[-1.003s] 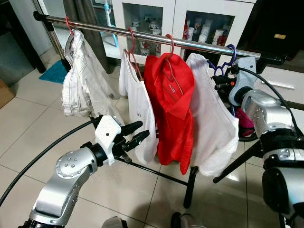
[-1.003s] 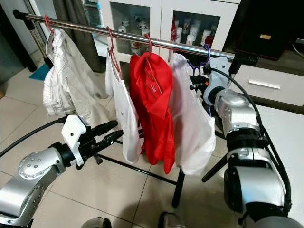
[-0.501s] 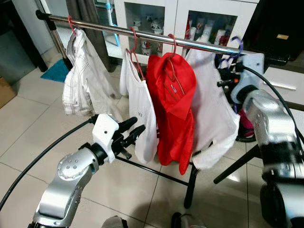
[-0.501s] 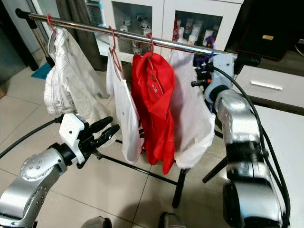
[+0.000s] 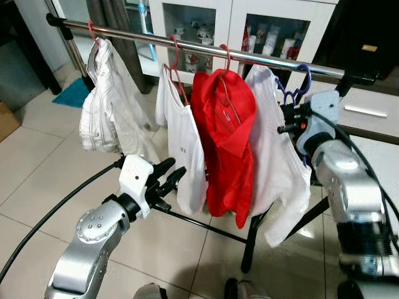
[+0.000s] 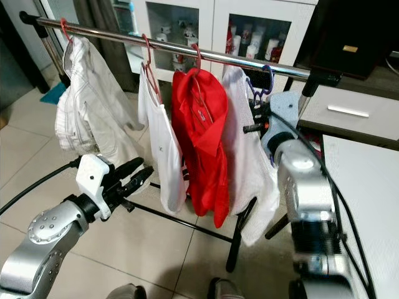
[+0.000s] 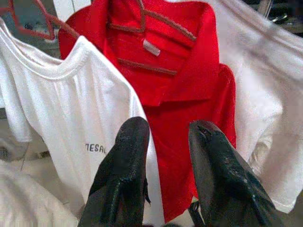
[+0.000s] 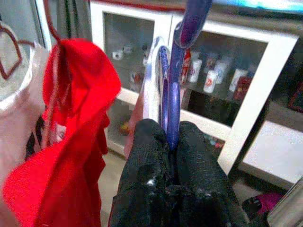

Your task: Hang hanger

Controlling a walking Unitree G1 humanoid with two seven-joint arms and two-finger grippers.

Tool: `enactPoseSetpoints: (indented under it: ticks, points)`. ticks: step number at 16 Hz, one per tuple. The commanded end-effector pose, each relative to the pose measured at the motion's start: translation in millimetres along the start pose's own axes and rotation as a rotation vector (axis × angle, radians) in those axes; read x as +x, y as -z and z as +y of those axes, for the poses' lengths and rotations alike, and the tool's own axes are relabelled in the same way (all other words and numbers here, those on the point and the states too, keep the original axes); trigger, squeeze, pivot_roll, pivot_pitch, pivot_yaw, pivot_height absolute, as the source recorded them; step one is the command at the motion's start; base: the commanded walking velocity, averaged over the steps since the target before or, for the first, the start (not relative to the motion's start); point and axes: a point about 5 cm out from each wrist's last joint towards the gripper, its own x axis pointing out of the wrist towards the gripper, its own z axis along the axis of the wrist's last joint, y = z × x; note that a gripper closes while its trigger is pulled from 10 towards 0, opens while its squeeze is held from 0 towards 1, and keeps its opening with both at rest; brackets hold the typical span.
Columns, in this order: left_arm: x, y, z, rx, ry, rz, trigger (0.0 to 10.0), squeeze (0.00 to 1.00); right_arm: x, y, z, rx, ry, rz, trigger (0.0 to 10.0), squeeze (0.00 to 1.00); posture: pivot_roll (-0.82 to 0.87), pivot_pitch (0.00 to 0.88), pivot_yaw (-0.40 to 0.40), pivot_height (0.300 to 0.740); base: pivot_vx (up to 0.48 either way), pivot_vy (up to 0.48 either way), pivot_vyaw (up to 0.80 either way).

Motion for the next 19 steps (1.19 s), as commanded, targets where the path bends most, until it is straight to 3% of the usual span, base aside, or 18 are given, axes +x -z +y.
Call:
enactPoseSetpoints:
  ticks: [1, 13, 18, 19]
  points:
    - [-2.6, 2, 2.0, 0.004, -0.023, 0.009, 10.0, 0.00, -2.4, -9, 1.9, -0.018, 0.010, -0.034, 0.0, 0.00, -0.04, 0.088, 0.011, 0.740, 0.000, 0.000, 0.00]
    - [-10.9, 6, 3.3, -0.012, -0.075, 0.013, 10.0, 0.00, -39.3, 23, 34.9, 0.031, 0.019, 0.070, 0.0, 0.00, -0.04, 0.107, -0.013, 0.740, -0.283, 0.000, 0.00]
    - [-18.5, 9, 4.1, -0.042, -0.118, 0.013, 10.0, 0.00, -48.2, 35, 42.1, 0.052, 0.007, 0.132, 0.0, 0.00, -0.04, 0.113, -0.014, 0.740, 0.000, 0.000, 0.00]
    - [-20.1, 10, 3.9, -0.047, -0.122, 0.017, 10.0, 0.00, -50.0, 39, 42.9, 0.050, 0.002, 0.158, 1.1, 0.00, -0.04, 0.115, -0.014, 0.740, 0.000, 0.000, 0.00]
